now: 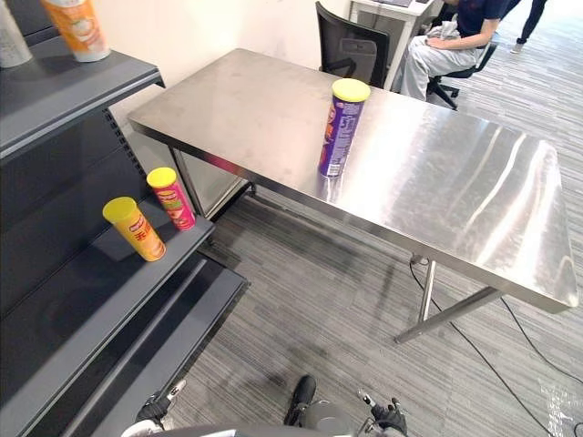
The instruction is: Put the gum and the chips on the shelf.
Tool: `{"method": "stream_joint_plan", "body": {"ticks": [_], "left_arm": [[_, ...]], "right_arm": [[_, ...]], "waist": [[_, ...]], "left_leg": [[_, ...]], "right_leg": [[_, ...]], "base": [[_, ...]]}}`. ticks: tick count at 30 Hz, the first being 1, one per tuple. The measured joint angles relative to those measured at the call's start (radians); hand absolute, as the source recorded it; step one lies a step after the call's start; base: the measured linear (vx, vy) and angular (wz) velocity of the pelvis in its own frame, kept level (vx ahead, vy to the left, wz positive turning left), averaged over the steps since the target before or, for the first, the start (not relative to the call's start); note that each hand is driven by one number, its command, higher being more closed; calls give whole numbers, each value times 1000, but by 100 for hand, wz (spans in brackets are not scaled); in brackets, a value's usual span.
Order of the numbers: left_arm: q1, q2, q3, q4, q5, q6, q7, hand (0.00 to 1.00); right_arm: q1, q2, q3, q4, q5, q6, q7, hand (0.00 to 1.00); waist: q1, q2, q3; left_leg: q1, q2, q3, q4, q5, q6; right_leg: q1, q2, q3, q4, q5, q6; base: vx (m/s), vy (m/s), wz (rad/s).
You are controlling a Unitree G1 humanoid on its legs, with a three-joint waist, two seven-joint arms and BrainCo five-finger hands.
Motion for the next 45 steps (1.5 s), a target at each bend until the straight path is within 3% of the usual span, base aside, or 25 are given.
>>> {"method": "stream_joint_plan", "body": {"ticks": [4, 7, 10, 13, 14, 16, 18, 20, 24, 28, 30, 31, 32, 35, 39, 45], "left_arm": [[-12, -21, -11, 7, 7, 3, -3, 0], [-25, -24, -9, 17, 21, 5, -5, 0], [-29, -33, 15, 15, 18, 5, -6, 0], [-26, -43, 64, -15, -13, -4, -30, 0], [-6, -51, 105, -37, -23, -28, -38, 0], [14, -67, 132, -66, -50, -47, -36, 0], [36, -76, 131, -93, -101, -68, -35, 0], [41, -80, 132, -118, -131, -81, -37, 0], [52, -86, 133, -139, -132, -106, -37, 0], [53, -96, 132, -125, -129, -104, -27, 0], [52, -104, 133, -118, -127, -104, -24, 0], [50, -102, 136, -109, -118, -104, -24, 0], [49, -89, 139, -97, -112, -104, -24, 0], [48, -73, 139, -86, -81, -98, -24, 0], [48, -70, 130, -60, -44, -80, -23, 0], [49, -81, 128, -40, -41, -67, -20, 0]], "right_arm": [[6, 1, -39, 2, 0, 0, -4, 0], [6, 2, -46, 1, 0, -6, 2, 0], [5, 4, -45, -6, 7, -10, 21, 0], [13, 10, -41, -36, 10, -11, 19, 0], [15, 16, -31, -76, 15, -13, 16, 0], [0, 15, -24, -107, 15, -24, 16, 0], [-20, 14, -4, -117, 13, -26, 16, 0], [-24, 14, 10, -117, 14, -26, 16, 0], [-45, 15, 59, -114, 17, -25, 18, 0], [-37, 15, 76, -113, 17, -26, 19, 0], [-20, 12, 75, -113, 17, -31, 18, 0], [-16, 13, 74, -103, 17, -34, 18, 0], [-12, 19, 74, -83, 17, -38, 19, 0], [7, 41, 74, -75, 19, -48, 19, 0], [6, 48, 74, -49, 35, -54, 18, 0], [5, 42, 45, -12, 55, -57, -40, 0]], "waist": [[-25, 18, 11], [-33, 23, 21], [-50, 12, 35], [-47, 8, 36], [-44, -10, 42], [-37, -3, 41], [-29, 2, 43], [-3, -1, 42], [18, 0, 39], [32, 14, 13], [34, 23, -1], [35, 30, -15], [33, 5, -37], [35, -22, -66], [34, -19, -99], [34, 0, -124]], "left_leg": [[1, 0, 3, 7, 9, 4], [0, -13, 3, 25, 19, 3], [-1, -24, -4, 90, 25, 11], [-56, 29, -91, 258, 49, 49], [-114, 59, -209, 385, 75, 105], [-153, 53, -334, 438, 30, 78], [-188, 20, -478, 431, -24, 62], [-238, -2, -551, 403, -29, 62], [-326, -19, -676, 307, -28, 63], [-326, -45, -710, 223, -14, 65], [-307, -62, -709, 151, 30, 67], [-282, -74, -700, 121, 36, 33], [-277, -100, -679, 111, 37, 38], [-256, -138, -661, 94, 31, 49], [-215, -161, -649, 59, 31, 49], [-203, -163, -650, 5, 40, 63]], "right_leg": [[-51, -23, 11, 108, -33, -45], [-133, -82, 27, 284, -118, -48], [-180, -152, 43, 442, -226, -37], [-185, -160, 66, 466, -262, -48], [-183, -135, 113, 463, -267, -53], [-182, -92, 177, 446, -266, -49], [-139, -17, 260, 386, -264, -47], [-110, 20, 304, 350, -264, -47], [-95, 55, 381, 337, -257, -36], [-85, 51, 447, 343, -247, -17], [-88, 49, 476, 371, -258, -1], [-95, 38, 494, 398, -273, 14], [-96, 8, 494, 395, -277, 23], [-52, -32, 487, 328, -261, 49], [5, -49, 485, 253, -231, 74], [26, -36, 481, 164, -173, 70]], "base": [[-5, 98, -8], [19, 61, -10], [31, -45, 7], [50, -152, -21], [92, -202, -67], [78, -138, -114], [97, -106, -126], [68, -50, -91], [135, 30, -91], [162, 148, -78], [270, 278, -55], [270, 358, -28], [210, 310, -18], [192, 269, 5], [107, 120, -5], [14, 28, -6]]}}
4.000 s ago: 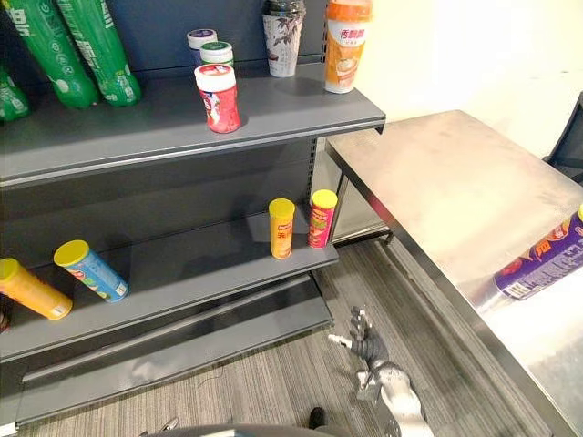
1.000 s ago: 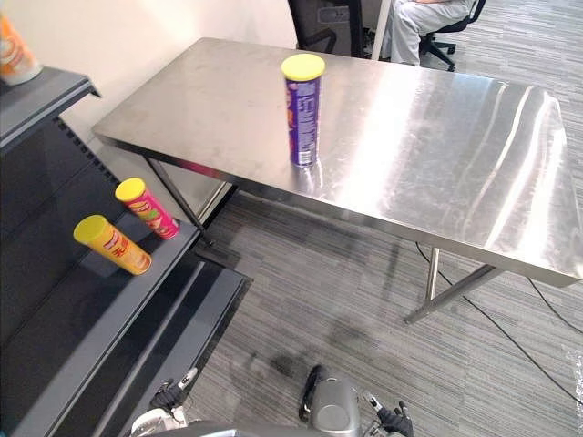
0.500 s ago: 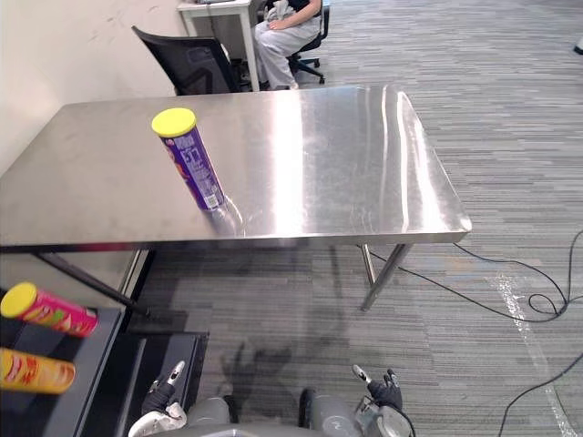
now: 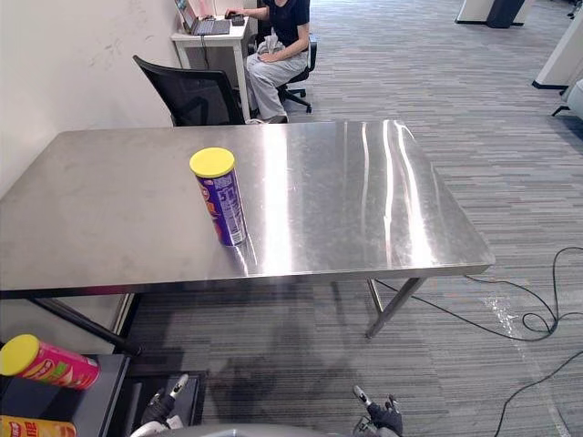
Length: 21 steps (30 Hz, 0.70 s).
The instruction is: Put the gum and the chips on the shelf.
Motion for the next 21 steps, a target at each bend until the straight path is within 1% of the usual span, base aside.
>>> {"method": "stream_joint_plan", "body": {"ticks": [3, 6, 7, 8, 9, 11, 12, 13, 14, 15, 16, 17, 19, 20, 21], "left_arm": [[3, 0, 1, 0, 0, 0, 1, 0], [7, 4, 4, 0, 4, 0, -1, 0], [15, 5, 6, -2, 24, 1, -3, 0], [29, 6, 22, -6, 34, 0, -7, 0], [30, 6, 34, -5, 36, 1, -7, 0], [39, 4, 57, -5, 39, 1, -18, 0], [40, 3, 65, -5, 41, 1, -20, 0], [42, 1, 77, -6, 41, 1, -24, 0], [45, 1, 83, -9, 41, 1, -25, 0], [50, 1, 83, -22, 41, 1, -25, 0], [51, 1, 84, -31, 41, 0, -25, 0], [69, 3, 82, -53, 41, 1, -25, 0], [78, 3, 80, -64, 41, 3, -24, 0], [81, 4, 71, -74, 41, 12, -24, 0], [82, 3, 63, -83, 41, 14, -24, 0]], "right_arm": [[7, 0, -25, 13, 21, -13, -42, 0], [11, 8, -62, 10, 57, -14, -70, 0], [10, 6, -101, 6, 73, -13, -82, 0], [10, 3, -157, -16, 86, -14, -100, 0], [14, -2, -184, -36, 98, -15, -109, 0], [21, -43, -323, -121, 156, -19, -144, 0], [23, -58, -366, -151, 175, -21, -153, 0], [23, -90, -449, -211, 216, -30, -171, 0], [22, -123, -529, -274, 241, -51, -188, 0], [21, -145, -576, -324, 247, -67, -199, 0], [19, -158, -604, -361, 252, -80, -209, 0], [13, -182, -651, -466, 257, -110, -231, 0], [4, -201, -672, -584, 251, -133, -258, 0], [-5, -223, -667, -692, 214, -142, -284, 0], [-10, -228, -664, -734, 201, -142, -292, 0]], "waist": [[1, -2, 0], [2, -10, -1], [4, -17, -3], [5, -22, -10], [5, -21, -13], [4, -23, -19], [4, -24, -19], [4, -26, -22], [4, -28, -24], [3, -31, -26], [3, -34, -28], [3, -38, -33], [2, -41, -38], [1, -43, -39], [1, -45, -40]], "left_leg": [[12, -2, 1, -28, 5, 8], [16, -7, 15, -43, 16, 24], [16, -9, 26, -49, 20, 28], [16, -11, 37, -63, 25, 30], [17, -12, 43, -64, 26, 32], [24, -14, 55, -77, 26, 32], [28, -16, 57, -81, 25, 31], [30, -18, 58, -84, 23, 28], [32, -20, 57, -93, 23, 27], [32, -21, 57, -95, 24, 28], [31, -21, 57, -95, 26, 31], [32, -21, 58, -95, 26, 31], [32, -20, 58, -95, 24, 28], [32, -19, 58, -95, 20, 24], [30, -19, 58, -94, 19, 24]], "right_leg": [[19, 3, -1, -47, 32, 1], [23, -2, 0, -76, 45, 4], [17, -8, -2, -80, 38, 2], [9, -20, -27, -82, 36, 3], [8, -25, -42, -83, 38, 5], [8, -33, -54, -91, 46, 13], [10, -35, -55, -91, 46, 13], [10, -38, -59, -91, 47, 15], [9, -40, -63, -91, 48, 16], [8, -42, -68, -92, 50, 18], [8, -43, -69, -93, 55, 16], [8, -42, -73, -95, 61, 24], [9, -40, -74, -96, 68, 26], [10, -40, -75, -97, 70, 28], [11, -39, -76, -97, 71, 29]], "base": [[-57, 29, -2], [-92, 33, -8], [-112, 42, -23], [-90, 35, -26], [-70, 48, -27], [-31, 34, -19], [-2, 22, -10], [0, 0, 0], [48, 29, 3], [60, 22, 4], [88, 16, 1], [84, 9, -1], [115, 10, -3], [110, 14, -4], [98, 17, -3]]}}
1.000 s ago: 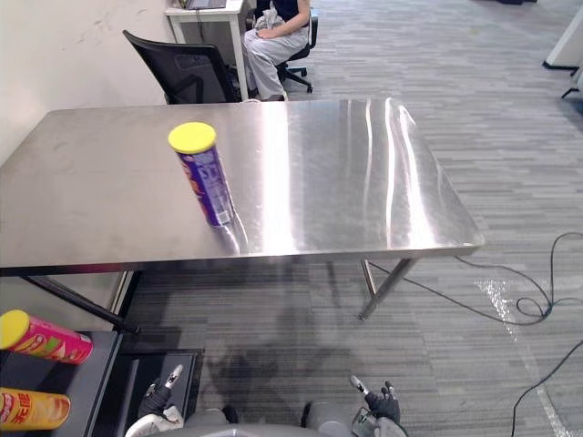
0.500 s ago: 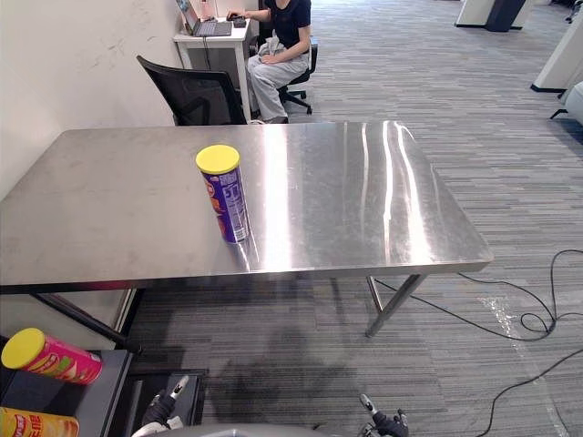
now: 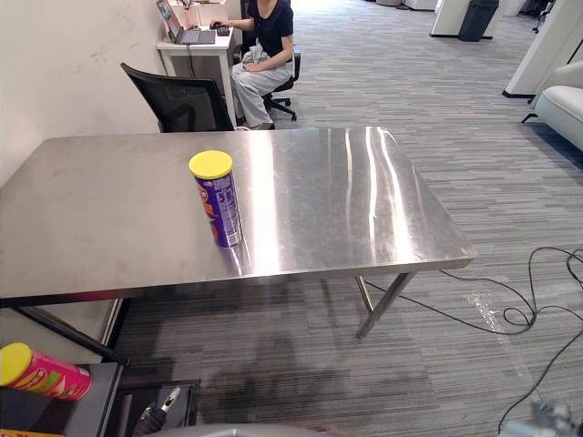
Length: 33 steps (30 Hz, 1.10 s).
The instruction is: Put the gum and the chips on the shelf.
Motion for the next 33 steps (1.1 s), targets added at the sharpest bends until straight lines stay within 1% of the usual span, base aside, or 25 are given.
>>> {"method": "stream_joint_plan", "body": {"ticks": [1, 2, 3, 4, 5, 7, 8, 9, 10, 11, 12, 14, 15, 17, 18, 20, 23, 25, 27, 30, 33], "left_arm": [[1, 0, -13, -11, 0, 5, 0, 0], [2, 4, -27, -21, 4, 10, 0, 0], [0, 5, -41, -27, 22, 17, 0, 0], [1, 5, -45, -31, 27, 18, 0, 0], [3, 5, -58, -43, 37, 19, 1, 0], [7, 8, -62, -48, 38, 19, 1, 0], [10, 12, -62, -49, 39, 19, 2, 0], [11, 15, -62, -49, 39, 19, 3, 0], [12, 20, -61, -49, 44, 18, 4, 0], [11, 23, -62, -47, 72, 17, 4, 0], [11, 25, -62, -44, 77, 16, 3, 0], [10, 34, -64, -35, 95, 15, 2, 0], [10, 35, -66, -35, 103, 15, 2, 0], [-4, 47, -96, -15, 107, 14, 3, 0], [-8, 51, -102, -11, 107, 15, 3, 0], [-11, 56, -110, -6, 107, 14, 2, 0], [-12, 66, -131, -4, 107, 13, 2, 0], [-13, 68, -140, -4, 107, 10, 3, 0], [-15, 69, -141, 0, 107, 7, 2, 0], [-19, 70, -142, 0, 107, 8, 2, 0], [-24, 74, -141, 0, 107, 7, 0, 0]], "right_arm": [[-11, -2, 7, -68, -25, 0, -9, 0], [-21, -3, 41, -164, -60, -4, -25, 0], [-22, -7, 93, -267, -117, 4, -47, 0], [-22, -9, 116, -314, -146, 12, -54, 0], [-23, -9, 166, -420, -220, 35, -61, 0], [-30, -8, 223, -497, -278, 60, -54, 0], [-31, -7, 275, -547, -326, 79, -28, 0], [-30, -6, 302, -570, -338, 86, -2, 0], [-32, -7, 359, -611, -339, 99, 53, 0], [-38, -10, 432, -644, -340, 116, 132, 0], [-44, -14, 464, -645, -340, 120, 165, 0], [-69, -51, 556, -622, -337, 147, 288, 0], [-75, -60, 574, -615, -336, 156, 323, 0], [-112, -100, 638, -562, -322, 193, 467, 0], [-121, -109, 655, -548, -316, 203, 499, 0], [-146, -129, 717, -508, -314, 234, 601, 0], [-174, -157, 792, -465, -316, 250, 663, 0], [-198, -160, 813, -434, -316, 259, 672, 0], [-237, -171, 845, -389, -317, 282, 673, 0], [-279, -187, 871, -336, -318, 287, 659, 0], [-345, -188, 902, -288, -319, 287, 636, 0]], "waist": [[1, -2, -1], [0, -4, -2], [0, -5, -3], [0, -5, -3], [3, -8, -4], [4, -10, -7], [3, -14, -9], [3, -17, -9], [3, -24, -11], [0, -28, -14], [-1, -28, -16], [-4, -26, -19], [-5, -24, -21], [-7, -19, -24], [-6, -18, -25], [-2, -18, -24], [-4, -18, -23], [-3, -18, -22], [-3, -15, -20], [-2, -10, -6], [2, -6, 10]], "left_leg": [[0, 0, 0, 0, -1, 0], [0, 0, 0, 0, -3, 1], [0, 0, 0, 1, -5, 3], [0, 0, 0, 1, -7, 4], [-1, -2, -1, 1, -9, 6], [-1, -3, -2, 1, -11, 6], [-2, -4, -2, 1, -12, 7], [-3, -5, -3, 1, -12, 7], [-6, -7, -5, 0, -12, 7], [-11, -10, -8, 1, -12, 7], [-14, -12, -10, 1, -11, 8], [-25, -24, -23, 2, -9, 11], [-31, -28, -37, 3, -9, 12], [-45, -43, -67, 10, -8, 13], [-49, -45, -72, 14, -9, 13], [-56, -52, -113, 20, -9, 14], [-56, -56, -142, 27, -9, 14], [-57, -58, -154, 29, -9, 14], [-66, -62, -176, 34, -8, 17], [-70, -69, -201, 34, 1, 29], [-70, -70, -205, 33, 4, 33]], "right_leg": [[0, 0, -1, 0, 2, 1], [1, 0, -2, 0, 2, 2], [0, 0, -3, 0, 5, 5], [0, 0, -3, 0, 5, 5], [0, -2, -4, 0, 5, 6], [0, -3, -5, 0, 5, 6], [0, -4, -5, -2, 5, 6], [0, -4, -4, -4, 5, 6], [-1, -5, -4, -11, 5, 6], [-5, -7, -4, -13, 5, 6], [-10, -8, -3, -13, 5, 6], [-19, -12, -2, -18, 8, 10], [-19, -11, -4, -23, 10, 12], [-17, -19, -17, -40, 22, 15], [-16, -20, -19, -46, 26, 16], [-13, -23, -30, -47, 28, 16], [3, -26, -48, -48, 29, 16], [5, -27, -55, -49, 29, 16], [6, -31, -69, -50, 29, 16], [15, -36, -88, -52, 29, 16], [18, -34, -90, -63, 38, 15]], "base": [[81, 20, -1], [81, 25, -2], [50, 23, -1], [39, 34, 0], [23, 31, 2], [8, 16, 1], [0, 0, 0], [0, 0, 0], [0, 0, 0], [0, 0, 0], [0, 0, 0], [-13, 31, 4], [-2, 29, 18], [7, 43, 16], [9, 51, 10], [6, 26, 13], [5, 12, 15], [-29, 7, 16], [-46, 11, 17], [-48, 15, 22], [-43, 10, 3]]}}
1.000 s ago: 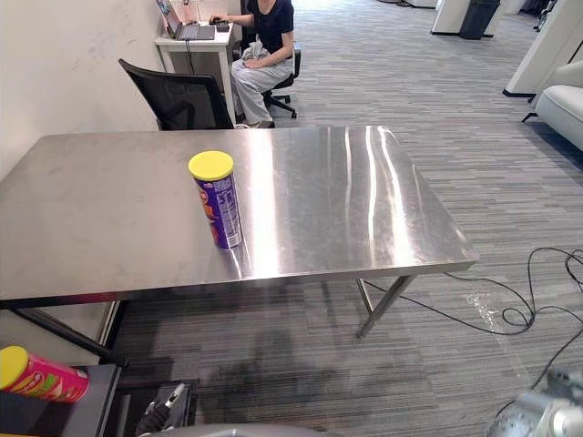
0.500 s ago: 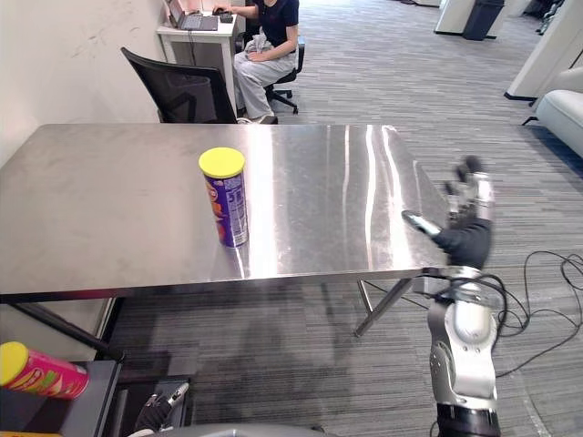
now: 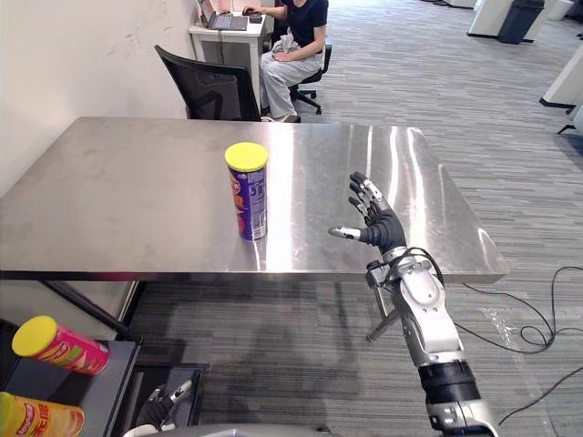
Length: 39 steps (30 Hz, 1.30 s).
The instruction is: Put the gum and the chips on the shelf.
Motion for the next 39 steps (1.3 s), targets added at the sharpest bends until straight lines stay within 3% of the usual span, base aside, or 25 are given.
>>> {"method": "stream_joint_plan", "body": {"ticks": [12, 15, 28, 39], "left_arm": [[-19, 4, -5, -1, 0, 9, -4, 0], [-23, 4, -9, -9, 0, 9, -4, 0], [-31, 8, -9, -20, 8, 7, -3, 0], [-31, 11, -20, -38, 8, 8, -2, 0]], "right_arm": [[-175, -2, 79, 153, -18, 22, -40, 0], [-215, -2, 93, 204, -18, 26, -45, 0], [-304, 12, 174, 251, -16, 64, -5, 0], [-354, 41, 199, 321, -17, 68, 1, 0]], "waist": [[8, 6, 34], [26, 7, 42], [34, 7, 72], [46, 8, 88]], "left_leg": [[0, -8, -49, 1, 4, 6], [0, -9, -51, 1, 5, 7], [0, -15, -65, -2, 15, 11], [0, -18, -80, -15, 28, 10]], "right_leg": [[33, 0, -45, -17, 4, -2], [34, 0, -46, -20, 8, -7], [39, -4, -57, -19, 11, -10], [40, -5, -72, -19, 11, -10]], "base": [[11, 8, 10], [0, 5, 2], [-13, 3, 2], [-3, 1, 3]]}}
